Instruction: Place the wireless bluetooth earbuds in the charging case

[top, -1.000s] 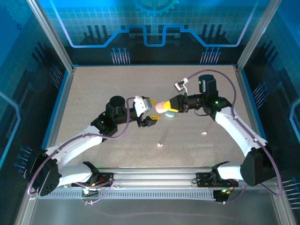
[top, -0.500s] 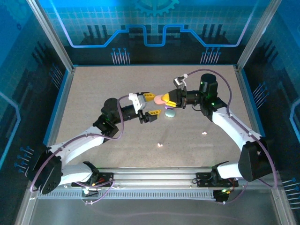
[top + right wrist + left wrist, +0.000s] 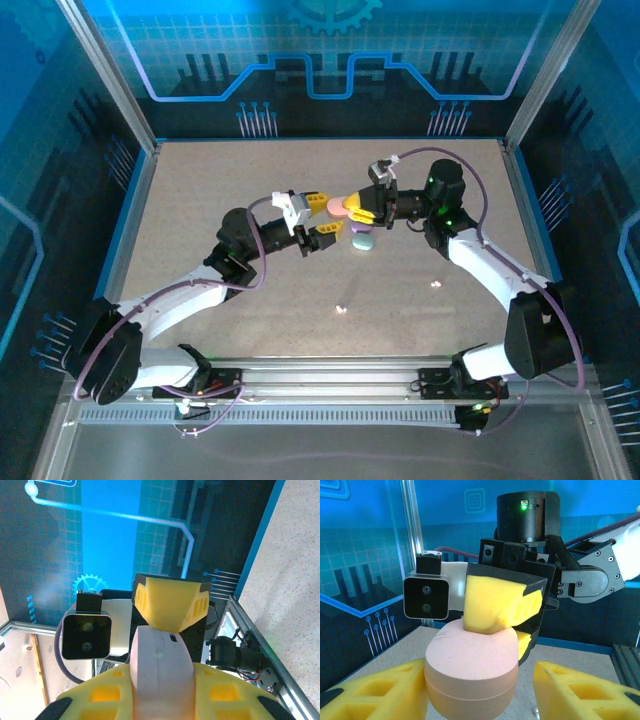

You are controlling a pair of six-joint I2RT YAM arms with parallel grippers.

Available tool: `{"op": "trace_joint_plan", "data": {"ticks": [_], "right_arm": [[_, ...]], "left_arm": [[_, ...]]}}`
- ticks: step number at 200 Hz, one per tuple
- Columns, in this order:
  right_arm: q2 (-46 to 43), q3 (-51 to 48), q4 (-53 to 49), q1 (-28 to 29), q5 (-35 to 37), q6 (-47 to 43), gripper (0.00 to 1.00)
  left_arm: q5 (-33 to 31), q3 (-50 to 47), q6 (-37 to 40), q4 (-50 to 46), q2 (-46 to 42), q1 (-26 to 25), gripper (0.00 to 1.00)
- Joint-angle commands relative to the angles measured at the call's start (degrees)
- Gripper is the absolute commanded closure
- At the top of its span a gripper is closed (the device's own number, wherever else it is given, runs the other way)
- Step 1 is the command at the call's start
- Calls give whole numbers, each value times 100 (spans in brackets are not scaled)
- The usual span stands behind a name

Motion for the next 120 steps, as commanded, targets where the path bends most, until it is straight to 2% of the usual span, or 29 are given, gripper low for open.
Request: {"op": "trace_joint_plan", "data": {"ticks": [1, 69, 120], "right_arm": [[91, -44, 383, 75, 182, 175, 82], [127, -41, 427, 127, 208, 201, 81], [136, -47, 422, 128, 226, 183, 80]], "left_arm": [[336, 18, -72, 264, 66, -57, 45], [420, 132, -42, 25, 128, -73, 45], [442, 163, 0, -17, 119, -70, 62]]}}
